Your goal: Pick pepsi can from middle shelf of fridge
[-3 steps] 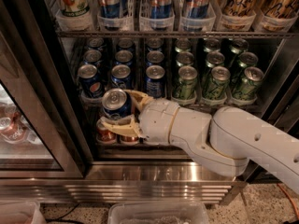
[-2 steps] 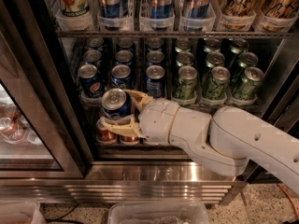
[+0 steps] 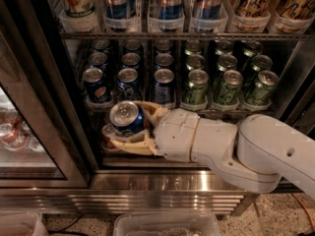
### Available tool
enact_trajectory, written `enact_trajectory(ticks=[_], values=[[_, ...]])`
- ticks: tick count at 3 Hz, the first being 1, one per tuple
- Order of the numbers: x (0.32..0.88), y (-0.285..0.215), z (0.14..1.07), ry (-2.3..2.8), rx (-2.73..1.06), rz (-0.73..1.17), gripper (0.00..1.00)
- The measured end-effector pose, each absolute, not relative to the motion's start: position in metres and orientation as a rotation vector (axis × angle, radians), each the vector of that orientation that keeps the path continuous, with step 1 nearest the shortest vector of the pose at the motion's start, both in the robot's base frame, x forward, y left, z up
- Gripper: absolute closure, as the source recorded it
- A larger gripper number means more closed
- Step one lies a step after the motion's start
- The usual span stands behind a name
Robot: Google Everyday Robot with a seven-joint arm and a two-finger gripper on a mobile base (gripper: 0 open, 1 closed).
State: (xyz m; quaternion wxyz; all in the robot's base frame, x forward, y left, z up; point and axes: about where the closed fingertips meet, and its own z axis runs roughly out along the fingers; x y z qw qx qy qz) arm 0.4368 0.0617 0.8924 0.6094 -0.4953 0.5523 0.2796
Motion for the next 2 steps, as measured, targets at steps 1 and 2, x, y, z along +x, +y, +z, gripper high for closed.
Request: enact_trajectory(ticks=[1,2], values=[[0.4102,0.0618,0.8992,1.278,-1.204,0.633,1.00],[0.4074,0.0634,0.9014,1.274,-1.213,0.630,1.00]])
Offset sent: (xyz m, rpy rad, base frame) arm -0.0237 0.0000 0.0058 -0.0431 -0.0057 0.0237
